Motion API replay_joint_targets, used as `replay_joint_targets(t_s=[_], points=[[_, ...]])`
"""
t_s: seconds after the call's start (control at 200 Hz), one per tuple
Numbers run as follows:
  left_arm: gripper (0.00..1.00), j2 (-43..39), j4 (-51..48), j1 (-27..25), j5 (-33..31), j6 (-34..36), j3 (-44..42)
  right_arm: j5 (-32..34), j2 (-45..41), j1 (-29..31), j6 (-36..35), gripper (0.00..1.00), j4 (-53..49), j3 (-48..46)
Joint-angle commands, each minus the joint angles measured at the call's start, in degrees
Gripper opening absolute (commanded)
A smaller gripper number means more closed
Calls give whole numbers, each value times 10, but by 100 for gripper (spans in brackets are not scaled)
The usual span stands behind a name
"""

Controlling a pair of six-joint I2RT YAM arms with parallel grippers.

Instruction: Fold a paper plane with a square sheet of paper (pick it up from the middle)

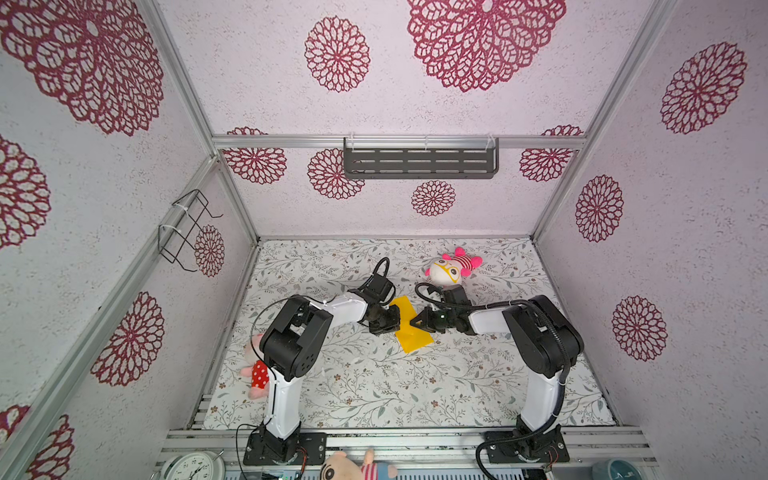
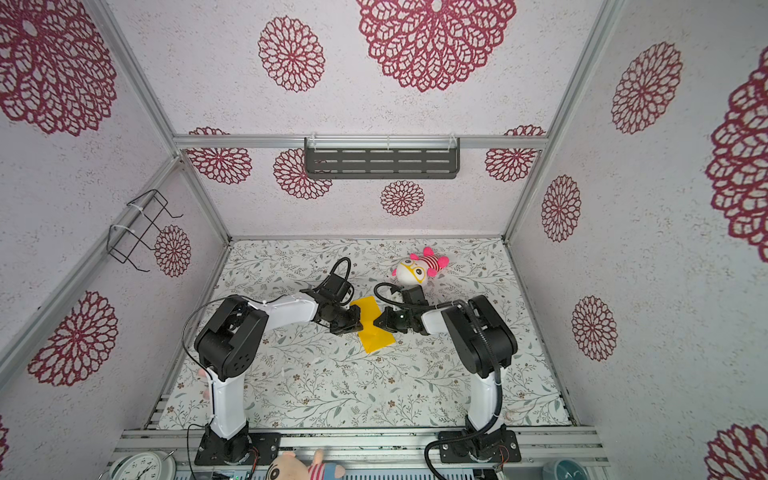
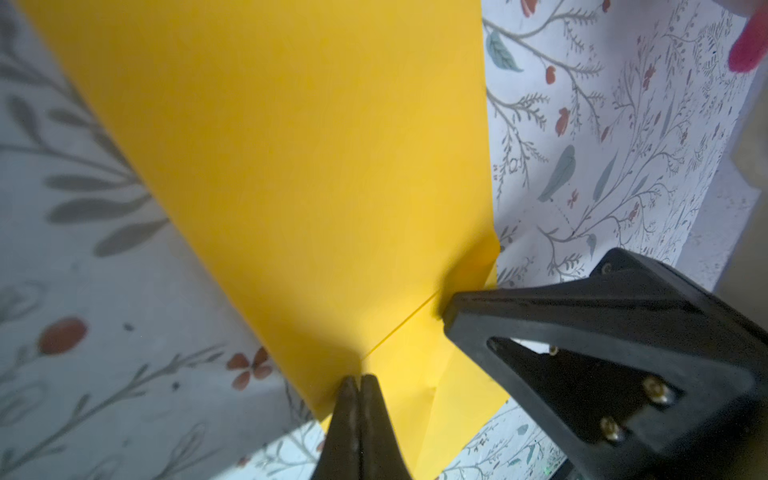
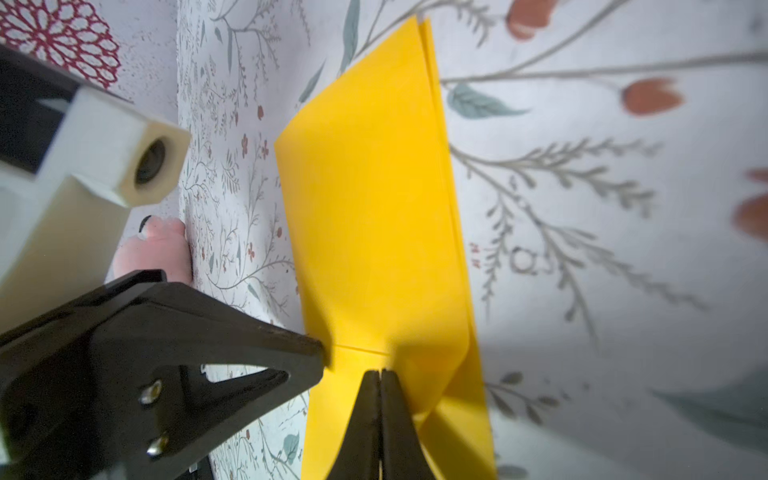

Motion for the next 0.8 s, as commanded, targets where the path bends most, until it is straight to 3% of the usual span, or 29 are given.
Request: replay_joint_targets(t_s=[0.0,0.285,0.615,0.796], points=[[0,33,-70,1,-61,8,-24,41,-11,-32,-23,7,-21,-23],[0,33,-73,1,-62,11,-19,26,-82,-24,-32,7,-27,-17],[0,34,-76,1,-63,12,-16,-27,-47,36,16,7,4,-12],[0,35,-76,1,-63,12,-15,-7,-32,39,21,7,-32,-16]])
